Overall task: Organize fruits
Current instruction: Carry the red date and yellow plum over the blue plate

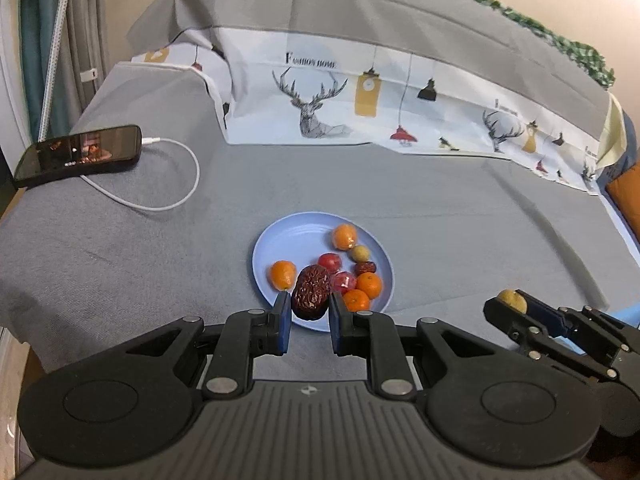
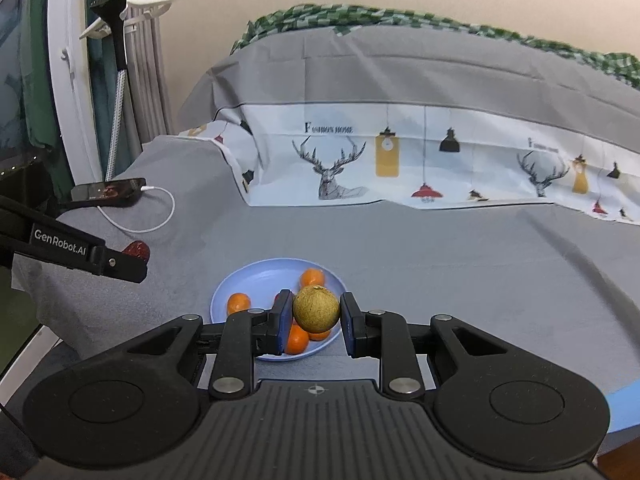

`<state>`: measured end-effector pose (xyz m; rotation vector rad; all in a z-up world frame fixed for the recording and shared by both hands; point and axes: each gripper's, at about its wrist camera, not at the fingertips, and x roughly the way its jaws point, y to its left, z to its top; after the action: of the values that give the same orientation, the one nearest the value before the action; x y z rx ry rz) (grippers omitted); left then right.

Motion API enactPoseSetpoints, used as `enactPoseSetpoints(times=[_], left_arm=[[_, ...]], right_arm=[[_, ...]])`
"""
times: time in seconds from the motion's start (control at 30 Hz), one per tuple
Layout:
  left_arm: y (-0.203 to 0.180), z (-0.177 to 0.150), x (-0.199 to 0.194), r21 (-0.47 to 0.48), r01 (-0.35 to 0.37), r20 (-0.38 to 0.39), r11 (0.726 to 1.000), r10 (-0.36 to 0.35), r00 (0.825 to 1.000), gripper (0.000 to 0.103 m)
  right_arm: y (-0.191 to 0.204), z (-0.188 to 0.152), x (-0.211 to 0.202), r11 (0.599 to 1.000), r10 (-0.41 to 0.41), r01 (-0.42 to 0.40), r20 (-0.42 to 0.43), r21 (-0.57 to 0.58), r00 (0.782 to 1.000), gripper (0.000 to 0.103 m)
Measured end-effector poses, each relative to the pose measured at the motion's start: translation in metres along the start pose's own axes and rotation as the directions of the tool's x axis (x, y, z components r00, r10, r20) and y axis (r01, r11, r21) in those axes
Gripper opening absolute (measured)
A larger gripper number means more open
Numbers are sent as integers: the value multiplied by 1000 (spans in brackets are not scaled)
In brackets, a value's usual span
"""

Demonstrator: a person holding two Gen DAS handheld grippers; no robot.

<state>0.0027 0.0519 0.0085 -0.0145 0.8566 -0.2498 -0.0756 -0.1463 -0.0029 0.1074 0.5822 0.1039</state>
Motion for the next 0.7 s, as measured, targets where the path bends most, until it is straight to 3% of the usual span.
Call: enactPoseSetpoints(times=[0.2,0.5,0.7], left_arm=[[-3,19,43,19,-14,-55,1000,15,998,21],[-4,47,138,50,-57,-158,997,65,985,21],[-1,58,177,74,-84,-168,994,95,981,21]], right_arm=[[0,4,50,1000,27,-27,-62,7,998,26],[-5,1,137,999,30,-32,-169,-8,985,26],[-8,2,183,999,30,-32,-214,-5,976,27]])
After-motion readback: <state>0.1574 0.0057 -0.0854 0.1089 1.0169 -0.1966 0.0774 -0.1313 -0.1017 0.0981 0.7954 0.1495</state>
